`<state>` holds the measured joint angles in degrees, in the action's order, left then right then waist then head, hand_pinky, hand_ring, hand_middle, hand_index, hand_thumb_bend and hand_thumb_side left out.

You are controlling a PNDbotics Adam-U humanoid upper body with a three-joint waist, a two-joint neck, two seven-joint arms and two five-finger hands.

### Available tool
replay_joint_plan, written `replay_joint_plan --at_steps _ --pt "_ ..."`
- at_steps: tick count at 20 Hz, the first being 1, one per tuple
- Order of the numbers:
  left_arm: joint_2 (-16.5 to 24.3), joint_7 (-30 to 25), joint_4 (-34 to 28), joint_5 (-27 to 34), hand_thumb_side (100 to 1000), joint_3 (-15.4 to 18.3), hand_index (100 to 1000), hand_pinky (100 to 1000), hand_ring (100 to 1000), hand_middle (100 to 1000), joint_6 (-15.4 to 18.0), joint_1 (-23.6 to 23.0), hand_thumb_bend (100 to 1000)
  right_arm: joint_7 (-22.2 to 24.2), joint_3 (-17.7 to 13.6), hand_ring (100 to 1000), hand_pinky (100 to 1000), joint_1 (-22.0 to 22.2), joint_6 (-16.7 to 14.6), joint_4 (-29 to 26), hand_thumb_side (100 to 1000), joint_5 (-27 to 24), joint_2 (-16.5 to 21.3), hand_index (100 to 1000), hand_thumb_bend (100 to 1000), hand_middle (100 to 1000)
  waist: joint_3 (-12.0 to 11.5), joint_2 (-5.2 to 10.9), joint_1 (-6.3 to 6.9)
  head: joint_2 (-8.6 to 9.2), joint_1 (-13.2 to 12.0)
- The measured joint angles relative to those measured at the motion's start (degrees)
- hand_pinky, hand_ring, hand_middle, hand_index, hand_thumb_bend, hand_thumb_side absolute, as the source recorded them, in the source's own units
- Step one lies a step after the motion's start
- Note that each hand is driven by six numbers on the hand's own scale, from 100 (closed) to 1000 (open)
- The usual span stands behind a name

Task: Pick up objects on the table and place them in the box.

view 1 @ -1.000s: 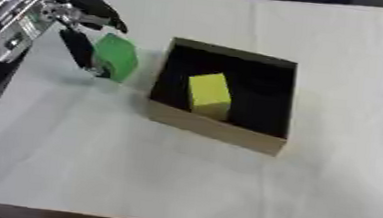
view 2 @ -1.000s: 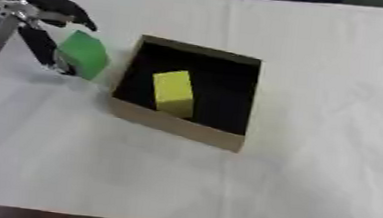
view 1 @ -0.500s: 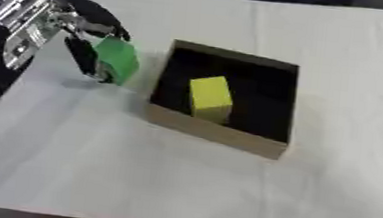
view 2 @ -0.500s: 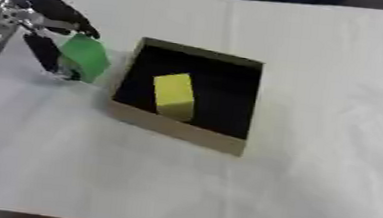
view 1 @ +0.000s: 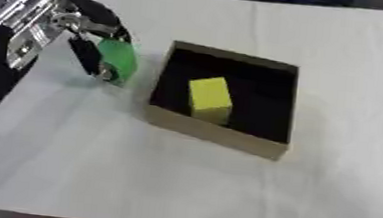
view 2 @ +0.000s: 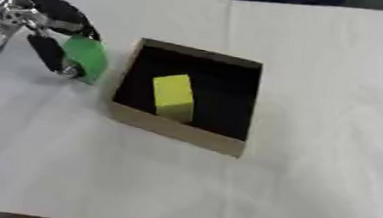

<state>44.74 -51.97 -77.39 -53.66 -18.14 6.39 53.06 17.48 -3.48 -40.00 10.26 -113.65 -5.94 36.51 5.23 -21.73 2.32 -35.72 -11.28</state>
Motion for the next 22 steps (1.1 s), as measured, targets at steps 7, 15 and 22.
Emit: replay_joint_plan --at_steps 7,15,22 --pt "-0.36 0.06 0.04 -0.41 383 -0.07 776 839 745 592 0.22 0.0 111 -0.15 -0.32 915 961 0.2 0.15 0.0 710 -0.08 -0.44 888 128 709 0.11 -0.01 -0.03 0.03 0.0" --pt "-0.42 1.72 -0.42 -0.02 360 -0.06 728 791 675 541 -0.12 0.23 100 -0.3 -0.64 915 961 0.7 0.48 0.0 720 -0.21 -0.5 885 128 702 0.14 0.01 -0.08 0.03 0.0" --pt "-0.44 3.22 -3.2 0.2 379 0.18 671 771 624 496 -0.92 1.12 100 -0.61 -0.76 915 960 1.16 0.87 0.0 717 -0.25 -0.86 884 129 698 -0.09 0.61 -0.11 -0.04 0.12"
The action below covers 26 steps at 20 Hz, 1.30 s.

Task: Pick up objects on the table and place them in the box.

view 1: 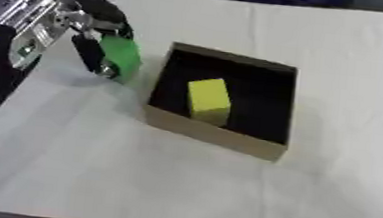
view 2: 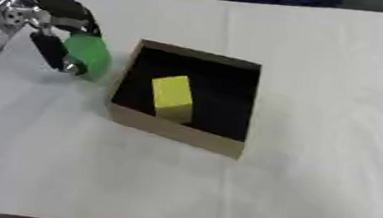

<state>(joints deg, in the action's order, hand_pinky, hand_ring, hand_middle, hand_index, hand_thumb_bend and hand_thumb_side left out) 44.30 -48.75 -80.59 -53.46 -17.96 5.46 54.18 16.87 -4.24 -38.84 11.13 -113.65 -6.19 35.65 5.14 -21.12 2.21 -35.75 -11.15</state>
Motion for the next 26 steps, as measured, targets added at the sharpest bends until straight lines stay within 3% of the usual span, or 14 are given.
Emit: replay_joint_plan --at_steps 15,26 --pt "-3.42 0.0 -12.52 2.02 435 0.44 650 757 614 486 -2.36 5.0 100 -0.88 -0.33 915 958 0.52 0.62 0.0 709 -0.48 -0.02 884 125 693 -0.6 1.01 -0.25 -0.56 0.72" --pt "-12.21 -0.85 -14.58 4.59 458 -2.93 641 743 625 492 -2.76 9.3 100 -0.83 -0.33 916 958 0.52 1.02 0.0 715 -0.49 -0.37 884 120 691 -0.76 1.39 -0.29 -1.0 0.69"
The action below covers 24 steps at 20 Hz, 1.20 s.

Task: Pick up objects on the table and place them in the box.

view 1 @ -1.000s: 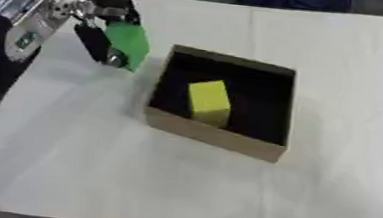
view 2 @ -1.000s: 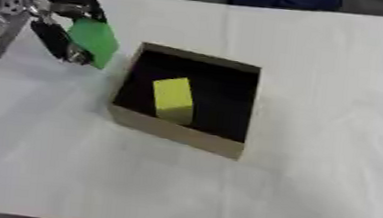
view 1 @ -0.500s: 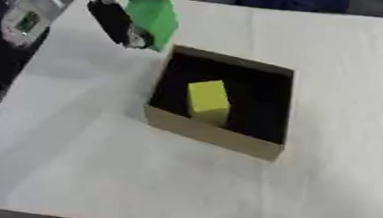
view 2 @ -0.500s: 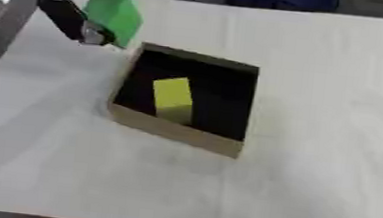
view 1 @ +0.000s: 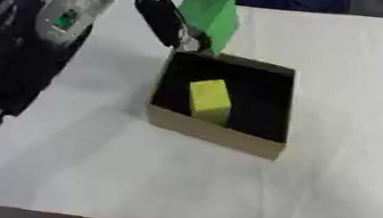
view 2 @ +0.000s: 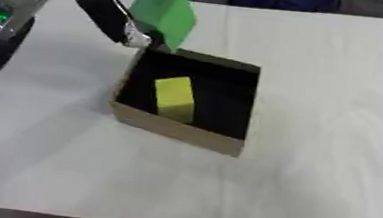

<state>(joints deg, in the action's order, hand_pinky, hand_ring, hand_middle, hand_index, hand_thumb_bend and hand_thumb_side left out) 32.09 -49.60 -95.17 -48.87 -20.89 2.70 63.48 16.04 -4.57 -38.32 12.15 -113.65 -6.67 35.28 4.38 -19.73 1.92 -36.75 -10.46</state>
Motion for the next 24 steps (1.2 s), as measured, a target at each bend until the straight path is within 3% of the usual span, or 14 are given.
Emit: replay_joint_plan --at_steps 10,14,16,19,24 --pt "-4.63 1.67 4.94 -1.82 438 -3.77 659 751 650 503 0.28 -0.03 100 0.17 0.0 917 959 -0.17 0.15 0.0 717 0.0 -0.27 885 117 690 0.23 -0.15 0.05 -0.05 -0.03" --pt "-5.42 1.97 7.19 -3.34 435 -4.67 716 788 730 574 0.68 -0.59 100 0.25 0.0 916 958 -0.52 0.22 0.0 718 0.0 -0.66 885 119 689 0.25 -0.47 0.06 -0.05 -0.08" --pt "-5.72 2.21 8.22 -4.24 476 -5.04 795 873 805 669 1.09 -0.72 227 0.27 0.0 916 958 -0.53 0.24 0.0 718 0.0 -0.68 885 119 689 0.31 -0.47 0.06 -0.05 -0.13" --pt "-6.02 2.67 9.38 -5.89 544 -5.31 851 906 844 723 1.99 -0.84 400 0.27 0.0 916 958 -0.55 0.25 0.0 716 0.0 -0.69 885 119 688 0.33 -0.48 0.06 -0.05 -0.23" --pt "-6.44 2.46 10.68 -8.9 615 -5.34 906 936 896 789 3.36 -1.03 574 0.27 0.0 916 958 -0.56 0.25 0.0 712 0.0 -0.7 885 120 688 0.33 -0.48 0.05 -0.04 -0.25"
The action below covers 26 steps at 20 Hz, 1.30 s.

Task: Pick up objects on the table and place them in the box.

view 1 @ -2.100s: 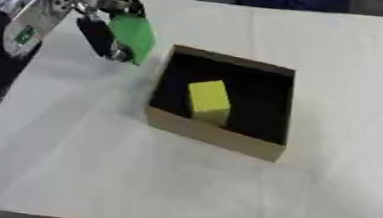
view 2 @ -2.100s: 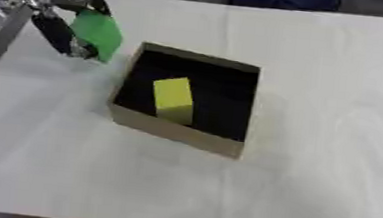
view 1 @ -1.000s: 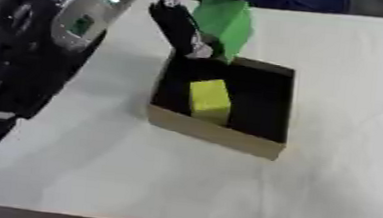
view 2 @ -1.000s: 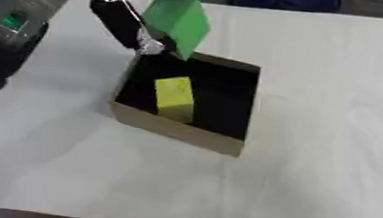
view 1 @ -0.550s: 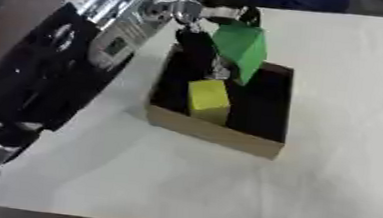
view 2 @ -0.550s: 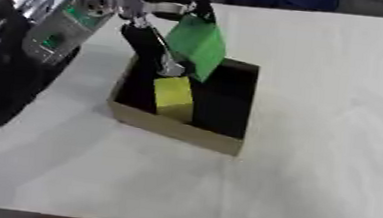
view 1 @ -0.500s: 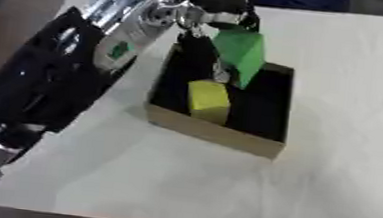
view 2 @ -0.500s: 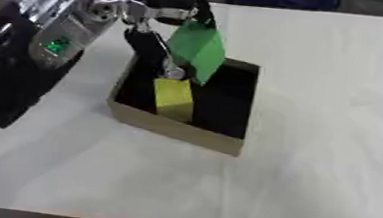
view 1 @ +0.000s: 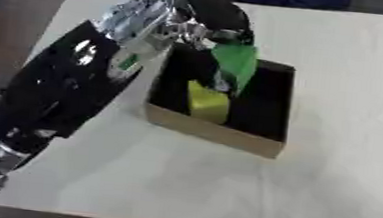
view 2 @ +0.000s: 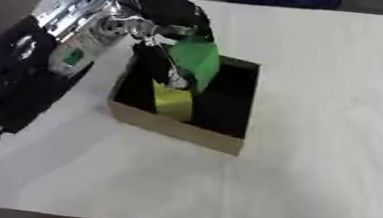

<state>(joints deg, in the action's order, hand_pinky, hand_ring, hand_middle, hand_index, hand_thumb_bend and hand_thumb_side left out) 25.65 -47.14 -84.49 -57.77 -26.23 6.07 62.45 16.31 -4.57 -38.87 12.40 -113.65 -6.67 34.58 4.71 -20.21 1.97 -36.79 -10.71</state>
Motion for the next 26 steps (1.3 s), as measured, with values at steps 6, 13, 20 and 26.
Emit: replay_joint_plan --at_steps 6,13,20,26 --pt "0.0 0.68 0.12 -3.84 617 0.59 957 949 927 838 0.49 -0.42 621 -0.01 0.0 917 959 0.01 0.01 0.0 711 -0.02 0.0 884 119 686 -0.01 0.02 -0.02 0.01 0.04" --pt "0.0 2.66 -1.18 -4.99 625 2.27 970 945 927 847 0.52 -0.47 606 -0.11 0.0 917 959 0.05 0.1 0.0 708 -0.07 -0.02 883 120 685 -0.05 0.2 -0.3 0.02 0.05" --pt "0.02 4.09 -5.2 -3.56 676 4.56 951 926 913 830 -0.69 -0.49 535 -0.24 -0.03 917 959 0.12 0.2 0.0 704 -0.21 -0.04 881 120 685 -0.19 0.56 -0.45 0.02 0.19" --pt "0.84 9.06 -12.67 -1.79 725 8.28 919 894 882 778 -3.47 -2.36 424 -0.6 -0.37 915 958 0.4 0.1 0.0 694 -0.41 -0.04 881 125 686 -0.55 0.8 -0.71 0.02 0.37"
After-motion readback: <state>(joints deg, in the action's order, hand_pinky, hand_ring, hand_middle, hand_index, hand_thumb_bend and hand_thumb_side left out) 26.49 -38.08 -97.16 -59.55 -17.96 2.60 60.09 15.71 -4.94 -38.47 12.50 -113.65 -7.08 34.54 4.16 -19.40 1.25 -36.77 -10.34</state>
